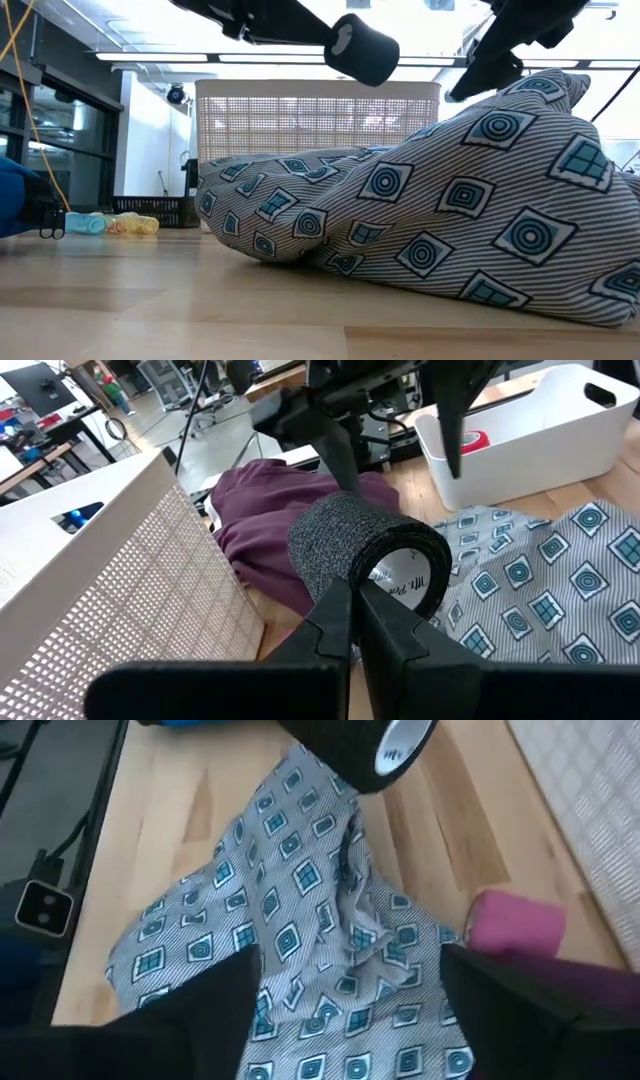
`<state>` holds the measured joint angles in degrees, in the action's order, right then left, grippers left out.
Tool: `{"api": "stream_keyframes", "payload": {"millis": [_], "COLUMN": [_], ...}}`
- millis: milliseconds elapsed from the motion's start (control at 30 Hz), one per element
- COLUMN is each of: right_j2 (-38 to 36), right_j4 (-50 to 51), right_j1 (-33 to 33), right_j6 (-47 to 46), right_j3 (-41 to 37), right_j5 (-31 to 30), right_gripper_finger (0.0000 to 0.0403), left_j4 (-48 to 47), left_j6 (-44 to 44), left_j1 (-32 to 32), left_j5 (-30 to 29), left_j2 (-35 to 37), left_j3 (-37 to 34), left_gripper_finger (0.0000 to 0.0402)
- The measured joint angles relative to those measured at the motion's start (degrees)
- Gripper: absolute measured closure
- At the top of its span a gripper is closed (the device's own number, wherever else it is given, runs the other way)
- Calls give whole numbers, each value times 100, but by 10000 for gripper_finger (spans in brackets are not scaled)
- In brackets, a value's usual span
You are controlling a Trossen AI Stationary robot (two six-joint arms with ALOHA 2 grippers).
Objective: Pick & place medical supplies in basket/bin
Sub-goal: Put the black bandage into the small white bin
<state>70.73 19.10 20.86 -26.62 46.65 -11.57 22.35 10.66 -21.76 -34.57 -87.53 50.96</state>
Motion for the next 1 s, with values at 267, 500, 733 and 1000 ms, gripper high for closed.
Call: {"api": "stream_keyframes", "payload": {"millis": [267, 500, 733, 1000], "right_j2": [91, 89, 89, 87], "right_j4": [21, -189, -497, -1201], "right_j1": [-66, 56, 266, 406], "right_j6": [170, 1663, 2918, 3984], "right_j3": [0, 0, 0, 0], "right_j5": [313, -728, -2050, -2156], "right_gripper_finger": [26, 14, 21, 23], "left_j4": [0, -1, 0, 101], "left_j6": [-20, -244, -595, -1042], "left_j1": [0, 0, 0, 18], "left_j5": [0, 2, 2, 2], "left_j2": [0, 0, 0, -2], "left_j3": [0, -2, -2, -4], "left_gripper_finger": [401, 401, 401, 401]}}
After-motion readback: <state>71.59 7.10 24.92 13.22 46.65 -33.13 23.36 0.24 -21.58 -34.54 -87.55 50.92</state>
